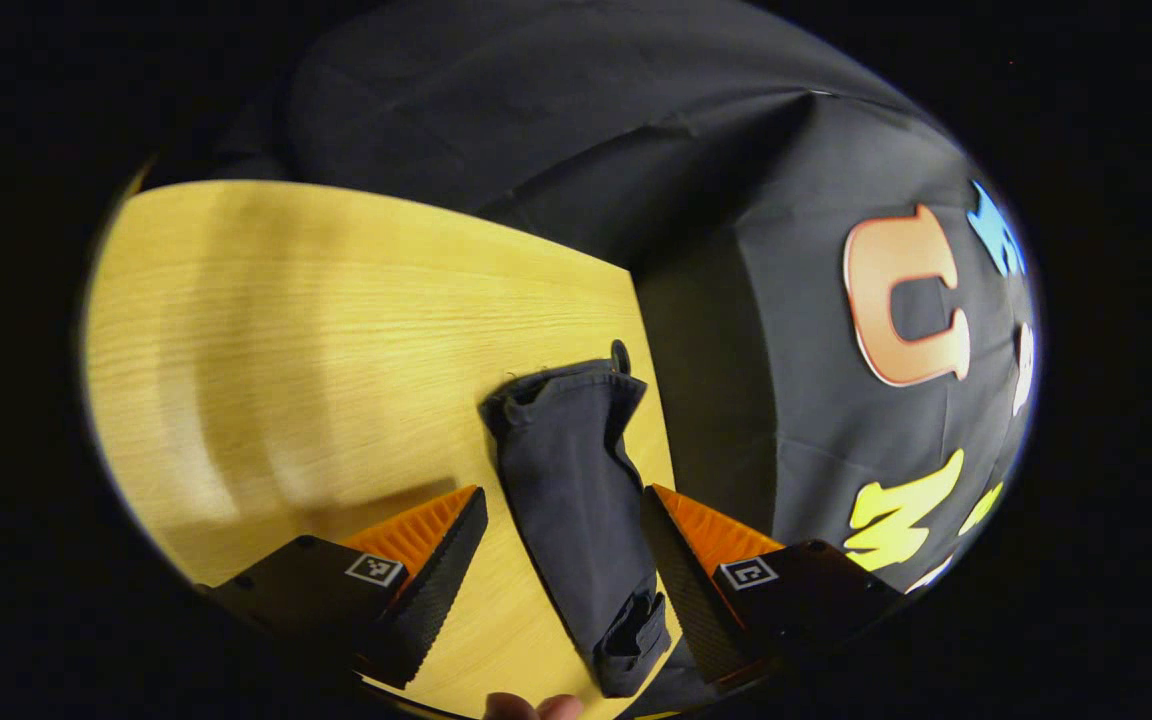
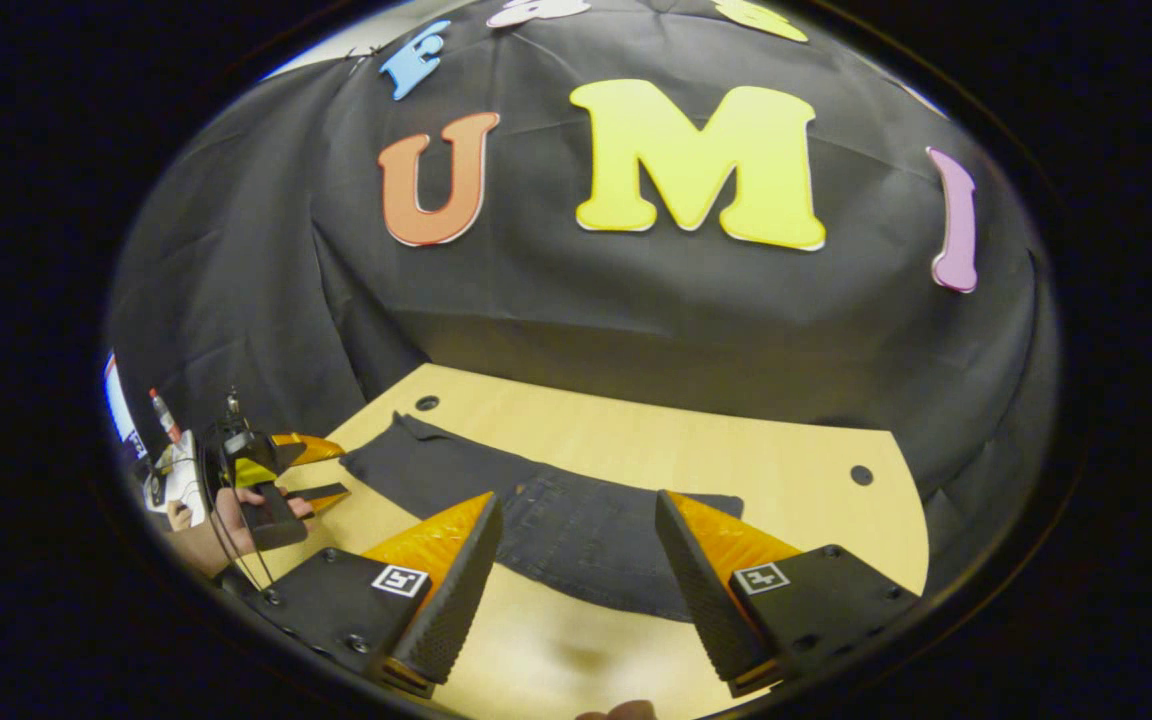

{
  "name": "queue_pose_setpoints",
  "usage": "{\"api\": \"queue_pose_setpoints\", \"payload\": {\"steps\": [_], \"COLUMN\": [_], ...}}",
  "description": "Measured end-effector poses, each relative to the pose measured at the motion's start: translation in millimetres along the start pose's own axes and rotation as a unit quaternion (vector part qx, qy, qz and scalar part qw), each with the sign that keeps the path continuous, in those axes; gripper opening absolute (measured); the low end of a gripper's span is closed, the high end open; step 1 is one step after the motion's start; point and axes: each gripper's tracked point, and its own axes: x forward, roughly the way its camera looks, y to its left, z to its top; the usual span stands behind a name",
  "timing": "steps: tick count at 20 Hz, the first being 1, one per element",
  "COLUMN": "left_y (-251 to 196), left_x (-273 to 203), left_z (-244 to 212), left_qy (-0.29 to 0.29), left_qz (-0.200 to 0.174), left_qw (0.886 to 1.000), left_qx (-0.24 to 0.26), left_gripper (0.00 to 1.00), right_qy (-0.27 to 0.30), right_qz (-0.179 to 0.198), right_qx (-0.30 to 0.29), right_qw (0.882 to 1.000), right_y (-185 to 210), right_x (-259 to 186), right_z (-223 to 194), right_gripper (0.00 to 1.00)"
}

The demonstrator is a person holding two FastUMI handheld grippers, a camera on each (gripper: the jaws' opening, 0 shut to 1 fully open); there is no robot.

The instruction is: Grasp the waist and the cuffs of the jeans and fold them to make the two legs overlap; first hold the waist and fold one-third of the jeans toward the cuffs, then hold the cuffs and fold the remaining one-third in the same direction to finish folding.

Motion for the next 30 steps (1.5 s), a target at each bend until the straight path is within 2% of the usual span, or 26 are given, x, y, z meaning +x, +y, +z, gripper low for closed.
{"api": "queue_pose_setpoints", "payload": {"steps": [3,4,9,12,13,14,15,17,18,19,20,21,22,23,24,25,26,30], "left_y": [-10,-11,-18,-17,-16,-14,-14,-18,-18,-18,-16,-17,-18,-19,-19,-24,-30,-56], "left_x": [18,23,40,50,53,56,56,60,61,61,61,61,59,58,57,55,51,43], "left_z": [13,13,8,11,12,11,11,12,12,11,11,11,13,13,13,13,12,7], "left_qy": [-0.002,-0.001,0.000,-0.003,-0.004,-0.004,-0.003,-0.001,-0.001,-0.001,-0.001,0.000,0.000,-0.002,-0.006,-0.006,-0.006,0.000], "left_qz": [-0.030,-0.032,-0.034,-0.045,-0.047,-0.049,-0.053,-0.064,-0.068,-0.069,-0.069,-0.071,-0.072,-0.071,-0.066,-0.067,-0.069,-0.071], "left_qw": [0.998,0.998,0.999,0.999,0.999,0.999,0.998,0.998,0.997,0.997,0.997,0.997,0.997,0.997,0.998,0.998,0.997,0.995], "left_qx": [-0.056,-0.055,-0.008,-0.008,-0.012,-0.015,-0.016,-0.026,-0.025,-0.022,-0.019,-0.016,-0.013,-0.008,0.000,0.010,0.019,0.063], "left_gripper": [0.98,0.98,0.98,0.97,0.90,0.93,0.73,0.63,0.60,0.69,0.68,0.52,0.65,0.45,0.41,0.21,0.15,0.11], "right_qy": [0.013,0.017,0.026,0.032,0.034,0.036,0.039,0.042,0.042,0.041,0.041,0.041,0.040,0.039,0.037,0.035,0.032,0.020], "right_qz": [-0.021,-0.028,-0.040,-0.042,-0.043,-0.045,-0.046,-0.049,-0.051,-0.054,-0.057,-0.059,-0.060,-0.060,-0.062,-0.062,-0.062,-0.064], "right_qx": [0.010,0.011,0.025,0.030,0.033,0.034,0.036,0.040,0.042,0.044,0.048,0.053,0.057,0.060,0.061,0.063,0.066,0.077], "right_qw": [1.000,0.999,0.999,0.998,0.998,0.998,0.998,0.997,0.997,0.997,0.996,0.996,0.996,0.996,0.996,0.995,0.995,0.995], "right_y": [-19,-26,-39,-44,-46,-47,-50,-53,-55,-57,-59,-60,-60,-60,-61,-61,-61,-65], "right_x": [-14,-17,-30,-35,-36,-37,-38,-41,-43,-45,-46,-48,-49,-49,-50,-52,-53,-63], "right_z": [-14,-20,-32,-39,-40,-42,-43,-46,-46,-47,-47,-47,-48,-48,-47,-46,-45,-40], "right_gripper": [0.92,0.95,0.95,0.95,0.95,0.95,0.95,0.95,0.92,0.92,0.92,0.92,0.95,0.95,0.98,0.92,0.92,0.92]}}
